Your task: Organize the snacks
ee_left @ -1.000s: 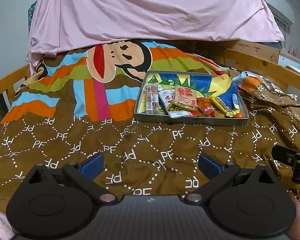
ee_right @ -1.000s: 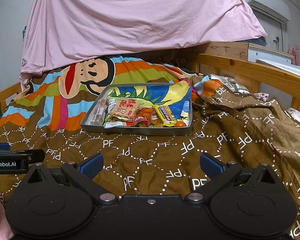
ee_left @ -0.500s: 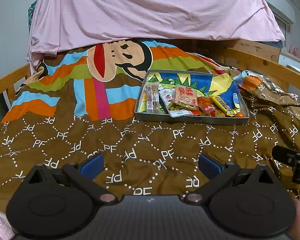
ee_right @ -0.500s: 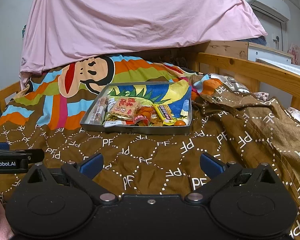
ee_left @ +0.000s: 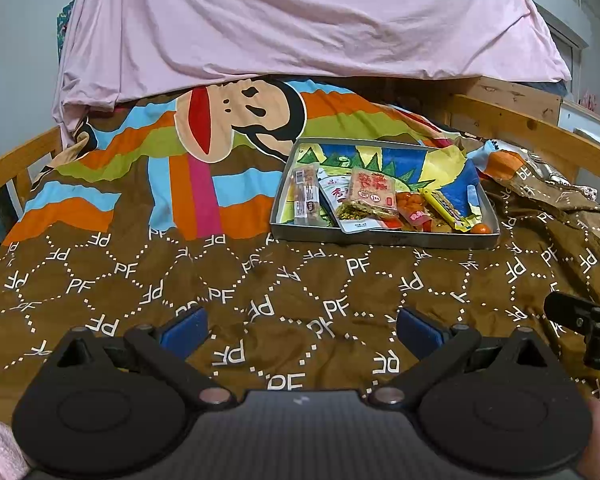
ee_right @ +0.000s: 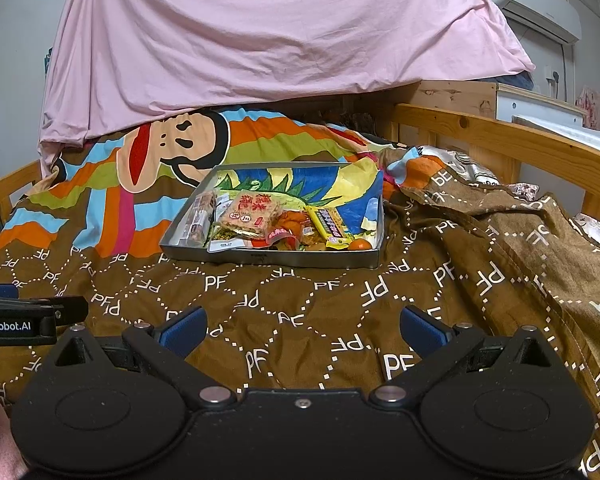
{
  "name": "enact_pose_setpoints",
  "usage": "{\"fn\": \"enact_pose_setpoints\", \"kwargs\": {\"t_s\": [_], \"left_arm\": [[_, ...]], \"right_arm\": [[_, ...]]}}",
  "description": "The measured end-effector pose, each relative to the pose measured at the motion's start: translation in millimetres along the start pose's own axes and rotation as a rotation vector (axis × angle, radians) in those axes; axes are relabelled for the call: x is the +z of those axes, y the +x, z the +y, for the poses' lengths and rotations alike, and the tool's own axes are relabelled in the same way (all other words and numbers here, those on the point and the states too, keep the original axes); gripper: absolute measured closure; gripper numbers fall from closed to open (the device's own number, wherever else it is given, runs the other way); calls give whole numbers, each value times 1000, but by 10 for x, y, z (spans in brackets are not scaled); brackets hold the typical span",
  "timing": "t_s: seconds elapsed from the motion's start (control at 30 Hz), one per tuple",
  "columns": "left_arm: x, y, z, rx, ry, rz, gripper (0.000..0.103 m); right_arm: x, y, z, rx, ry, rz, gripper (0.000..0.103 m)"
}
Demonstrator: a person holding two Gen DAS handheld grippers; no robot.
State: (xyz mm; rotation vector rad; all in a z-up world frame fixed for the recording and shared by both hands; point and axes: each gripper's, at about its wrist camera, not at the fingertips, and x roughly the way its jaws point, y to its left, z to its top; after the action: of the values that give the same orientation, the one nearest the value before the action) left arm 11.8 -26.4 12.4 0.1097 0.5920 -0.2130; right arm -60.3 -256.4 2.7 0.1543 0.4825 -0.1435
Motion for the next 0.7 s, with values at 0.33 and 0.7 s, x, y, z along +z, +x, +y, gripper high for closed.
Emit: {"fn": "enact_pose_setpoints", "kwargs": {"t_s": [0.33,0.7], "left_arm": [[-3,2,6,0,1,1,0],[9,6,0,0,1,1,0]], "right_arm": [[-10,3,1,0,-1,2,1],[-22,6,-2,-1,-1,4,1]]}}
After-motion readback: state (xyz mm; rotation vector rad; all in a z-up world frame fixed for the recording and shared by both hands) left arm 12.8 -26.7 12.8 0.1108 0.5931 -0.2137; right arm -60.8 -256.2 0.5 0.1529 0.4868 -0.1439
